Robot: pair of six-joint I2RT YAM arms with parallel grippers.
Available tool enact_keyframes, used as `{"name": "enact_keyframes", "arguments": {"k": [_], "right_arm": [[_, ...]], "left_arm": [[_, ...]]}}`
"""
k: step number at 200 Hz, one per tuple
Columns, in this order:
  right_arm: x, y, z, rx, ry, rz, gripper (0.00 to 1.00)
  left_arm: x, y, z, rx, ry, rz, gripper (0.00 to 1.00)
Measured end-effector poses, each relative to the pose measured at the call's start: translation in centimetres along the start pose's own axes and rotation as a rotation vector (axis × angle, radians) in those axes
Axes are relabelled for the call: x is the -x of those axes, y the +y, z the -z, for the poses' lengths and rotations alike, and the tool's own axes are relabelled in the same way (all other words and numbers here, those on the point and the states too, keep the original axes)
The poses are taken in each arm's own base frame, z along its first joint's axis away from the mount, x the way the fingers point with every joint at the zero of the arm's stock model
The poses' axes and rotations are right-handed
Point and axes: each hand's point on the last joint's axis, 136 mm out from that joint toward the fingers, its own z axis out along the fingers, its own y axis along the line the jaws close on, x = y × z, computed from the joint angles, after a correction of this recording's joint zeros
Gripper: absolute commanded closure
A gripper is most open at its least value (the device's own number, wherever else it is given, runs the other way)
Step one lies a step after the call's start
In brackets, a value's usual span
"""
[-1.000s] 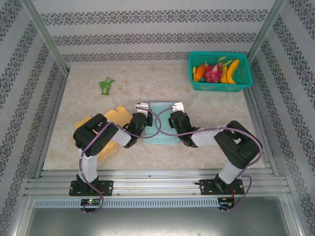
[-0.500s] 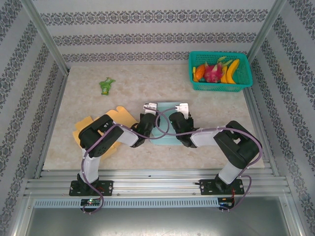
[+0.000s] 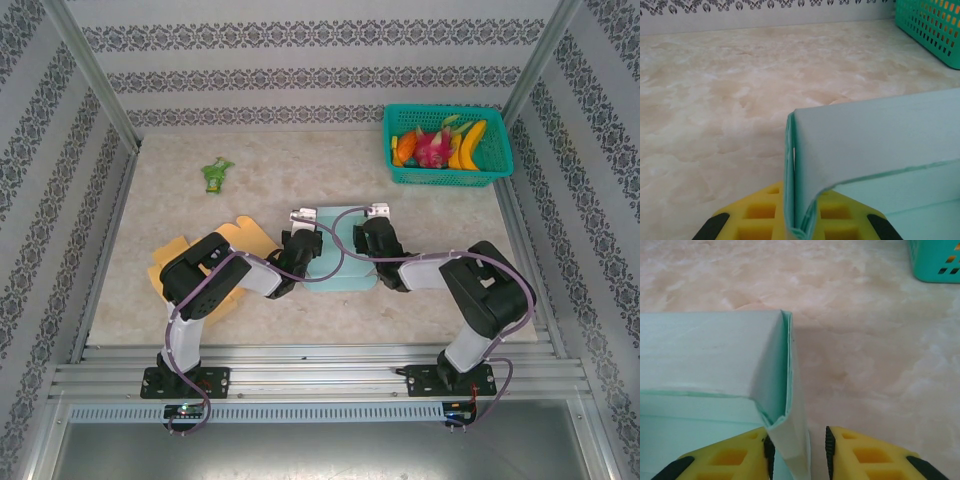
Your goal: Fold the paper box
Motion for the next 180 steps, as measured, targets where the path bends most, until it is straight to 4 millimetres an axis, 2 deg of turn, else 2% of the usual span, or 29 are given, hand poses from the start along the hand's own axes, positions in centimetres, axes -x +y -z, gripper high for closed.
{"name": "enact_keyframes", "arguments": {"k": [38, 85, 114, 136, 180], "right_arm": [[-1.4, -0.1, -1.3, -0.015, 0.029, 0.01, 0.68], [-1.1, -0.4, -1.6, -0.061, -0.008, 0.008, 0.83], [-1.1, -0.9, -0.8, -0.176, -0.047, 0.043, 0.83], [-0.7, -1.6, -0.2, -0.253, -0.08, 0.058, 0.79], [-0.6, -2.6, 0.2, -0.314, -0.09, 0.064, 0.75]], "left_arm": [[0.0, 0.0, 0.0, 0.002, 0.0, -0.004, 1.0], [0.0, -0.1, 0.0, -0.003, 0.001, -0.006, 1.0], [0.1, -0.4, -0.2, -0.007, 0.008, 0.0, 1.0], [0.3, -0.8, -0.4, -0.011, 0.013, 0.013, 1.0], [0.5, -1.6, -0.4, -0.018, 0.025, 0.027, 1.0]]}}
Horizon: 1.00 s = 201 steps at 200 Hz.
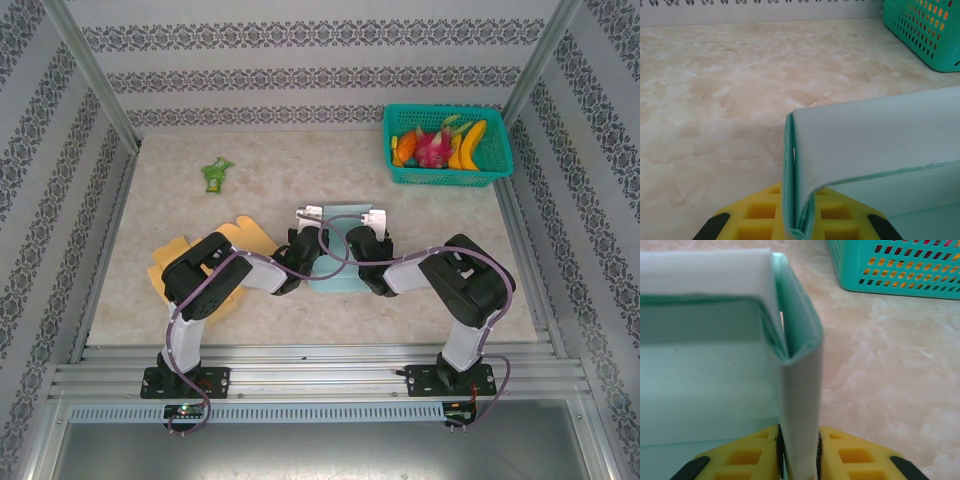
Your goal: Fold the paper box
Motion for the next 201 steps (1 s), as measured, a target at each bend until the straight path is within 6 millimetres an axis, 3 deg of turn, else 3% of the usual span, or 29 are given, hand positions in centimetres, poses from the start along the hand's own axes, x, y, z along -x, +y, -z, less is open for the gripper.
{"name": "enact_keyframes", "arguments": {"k": [45, 90, 201], "right_arm": [[-0.2, 0.7, 0.1, 0.121, 0.044, -0.027, 0.61], [0.4, 1.9, 0.8, 0.25, 0.059, -0.071, 0.54], [2.8, 2.2, 1.0, 0.22, -0.021, -0.027, 0.65]], "left_arm": [[-0.3, 0.7, 0.0, 0.04, 0.007, -0.006, 1.0], [-0.2, 2.0, 0.0, 0.106, 0.004, -0.018, 1.0], [-0.1, 2.4, -0.2, 0.137, 0.012, -0.028, 1.0]]}}
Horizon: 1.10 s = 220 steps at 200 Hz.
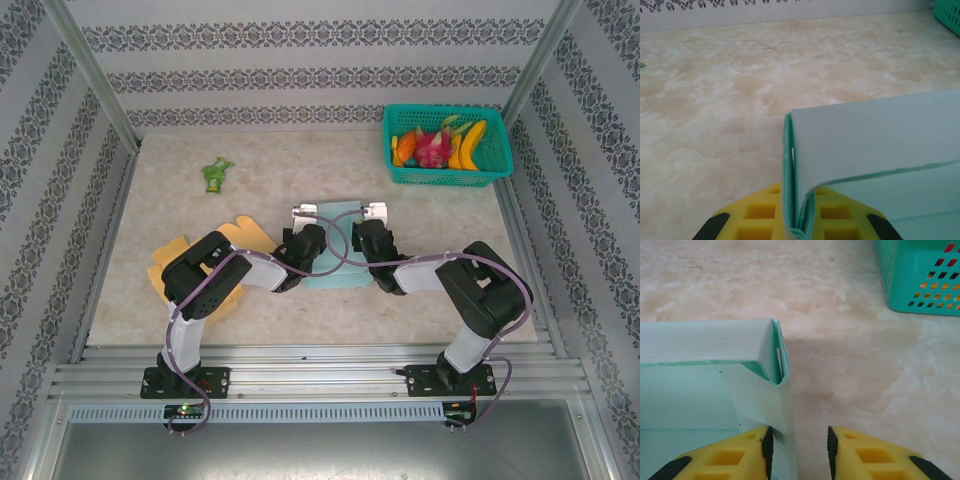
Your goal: Fold the paper box
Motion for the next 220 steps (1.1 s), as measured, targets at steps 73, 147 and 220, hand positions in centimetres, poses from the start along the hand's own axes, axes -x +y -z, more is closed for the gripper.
{"name": "enact_keyframes", "arguments": {"k": [73, 147, 220], "right_arm": [[0.6, 0.7, -1.4, 0.067, -0.011, 0.017, 0.63], [0.6, 0.3, -1.6, 0.009, -0.017, 0.043, 0.91], [3.1, -0.6, 0.8, -0.112, -0.064, 0.035, 0.82]], "left_arm": [[0.0, 0.1, -0.1, 0.008, 0.0, -0.002, 1.0], [0.7, -0.4, -0.5, 0.031, 0.046, -0.03, 1.0], [3.9, -1.0, 2.0, 0.109, 0.083, -0.036, 1.0]]}}
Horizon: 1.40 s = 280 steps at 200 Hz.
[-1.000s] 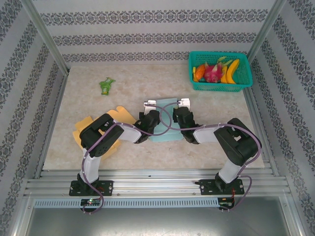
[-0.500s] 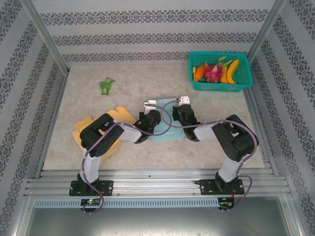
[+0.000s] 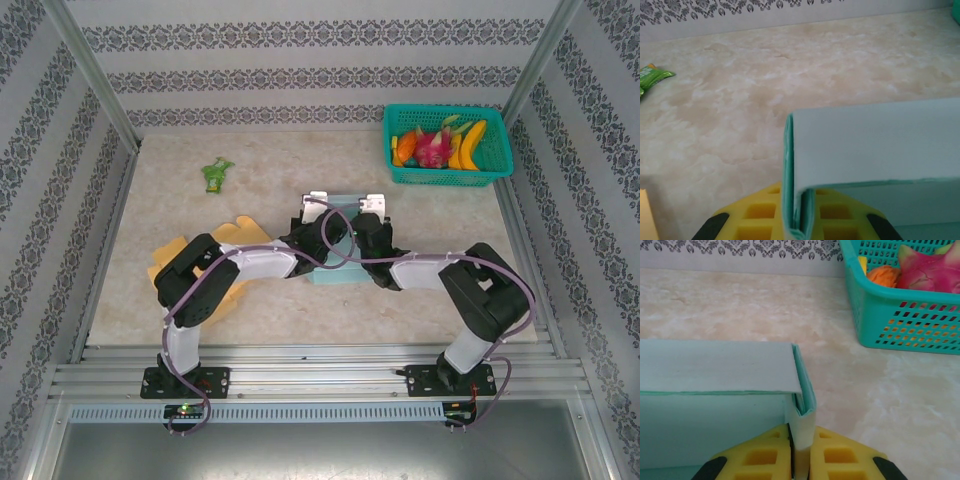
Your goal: Fold the paper box
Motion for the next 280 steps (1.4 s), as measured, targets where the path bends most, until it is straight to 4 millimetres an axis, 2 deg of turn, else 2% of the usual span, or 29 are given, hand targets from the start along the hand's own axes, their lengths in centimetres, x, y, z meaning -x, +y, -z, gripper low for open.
{"name": "enact_keyframes", "arguments": {"k": [30, 53, 91, 114, 143, 183, 213, 249, 266, 280], "right_arm": [[-0.1, -0.4, -0.1, 0.076, 0.046, -0.059, 0.65], [-0.8, 0.1, -0.3, 0.147, 0.088, -0.091, 0.58], [-2.2, 1.5, 0.4, 0.229, 0.135, -0.094, 0.48], [-1.9, 2.5, 2.2, 0.285, 0.129, -0.093, 0.39], [0.2, 2.8, 5.5, 0.353, 0.072, -0.119, 0.38], [1.8, -0.8, 10.0, 0.334, 0.038, -0.158, 0.38], [4.6, -4.7, 14.5, 0.291, -0.04, -0.202, 0.31], [6.8, -9.3, 19.3, 0.261, -0.167, -0.266, 0.22], [7.0, -10.5, 20.6, 0.258, -0.204, -0.277, 0.21], [6.2, -10.8, 21.0, 0.267, -0.215, -0.272, 0.21]], "left_arm": [[0.3, 0.3, 1.0, 0.003, 0.012, -0.014, 1.0], [-0.2, 0.7, 1.1, 0.016, 0.034, -0.035, 1.0], [-1.2, 2.0, 1.2, 0.074, 0.065, -0.094, 1.0], [-1.5, 2.4, 1.1, 0.091, 0.076, -0.112, 1.0], [-1.7, 2.3, 0.8, 0.084, 0.09, -0.116, 1.0], [-1.5, 2.2, -0.1, 0.029, 0.138, -0.139, 1.0], [-0.7, 1.5, -0.4, -0.072, 0.178, -0.229, 1.0], [1.2, -0.7, 1.6, -0.26, 0.21, -0.426, 1.0], [2.5, -1.8, 3.0, -0.359, 0.223, -0.524, 1.0], [3.5, -2.5, 4.0, -0.428, 0.227, -0.615, 1.0]]}}
